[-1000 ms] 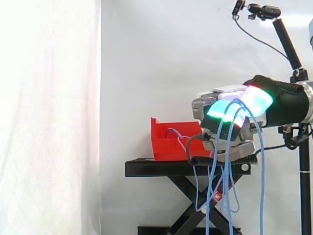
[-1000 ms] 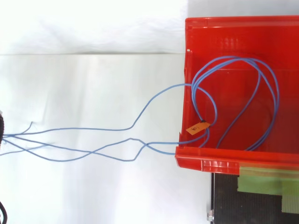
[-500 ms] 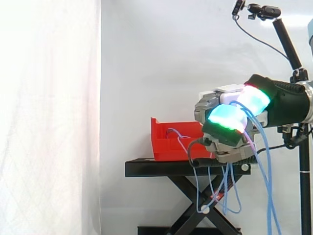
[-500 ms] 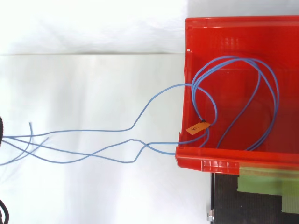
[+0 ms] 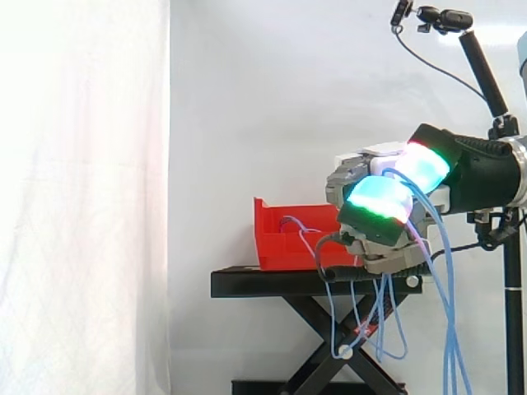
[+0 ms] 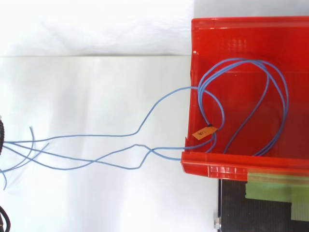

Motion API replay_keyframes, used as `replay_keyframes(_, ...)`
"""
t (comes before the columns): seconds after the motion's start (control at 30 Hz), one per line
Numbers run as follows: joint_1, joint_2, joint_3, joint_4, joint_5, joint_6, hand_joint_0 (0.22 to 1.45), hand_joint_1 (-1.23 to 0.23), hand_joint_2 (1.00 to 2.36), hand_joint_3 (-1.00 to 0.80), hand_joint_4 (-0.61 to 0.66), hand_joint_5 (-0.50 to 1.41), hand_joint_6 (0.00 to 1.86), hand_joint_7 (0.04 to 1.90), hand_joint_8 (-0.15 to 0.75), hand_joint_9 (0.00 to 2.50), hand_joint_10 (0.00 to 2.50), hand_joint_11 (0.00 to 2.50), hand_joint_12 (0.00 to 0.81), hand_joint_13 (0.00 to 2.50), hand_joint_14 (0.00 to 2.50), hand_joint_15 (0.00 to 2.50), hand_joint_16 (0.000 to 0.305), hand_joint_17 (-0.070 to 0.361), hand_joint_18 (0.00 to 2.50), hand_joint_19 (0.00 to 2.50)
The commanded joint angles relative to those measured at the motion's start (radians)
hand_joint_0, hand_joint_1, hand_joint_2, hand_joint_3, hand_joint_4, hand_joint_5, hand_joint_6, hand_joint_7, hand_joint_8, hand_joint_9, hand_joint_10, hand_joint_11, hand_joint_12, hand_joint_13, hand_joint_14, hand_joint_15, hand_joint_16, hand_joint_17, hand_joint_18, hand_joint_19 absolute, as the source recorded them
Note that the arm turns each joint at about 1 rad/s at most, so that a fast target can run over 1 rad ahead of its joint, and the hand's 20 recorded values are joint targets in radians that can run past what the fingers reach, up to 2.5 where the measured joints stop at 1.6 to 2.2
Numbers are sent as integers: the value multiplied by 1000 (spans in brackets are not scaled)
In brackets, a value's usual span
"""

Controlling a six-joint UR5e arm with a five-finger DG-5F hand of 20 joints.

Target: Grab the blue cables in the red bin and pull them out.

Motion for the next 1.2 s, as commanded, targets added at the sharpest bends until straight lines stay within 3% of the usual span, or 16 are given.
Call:
replay_keyframes(0.0, -1, 0, 0, 0, 0, 0, 813, -823, 1000, -1000, 52, 926, 252, 829, 189, 1189, 617, 1571, 297, 838, 2500, 1151, 37, 82, 1264, 1847)
replay_keyframes(0.17, -3, 0, 0, -2, 0, 0, 860, -880, 1000, -1000, 42, 918, 287, 822, 184, 1194, 591, 1594, 294, 835, 2500, 1176, 36, 80, 1256, 1841)
replay_keyframes(1.17, -1, 0, 2, -2, 0, 0, 774, -782, 1000, -1000, 12, 1051, 100, 930, 185, 1275, 473, 1652, 308, 858, 2500, 1172, 39, 88, 1272, 1823)
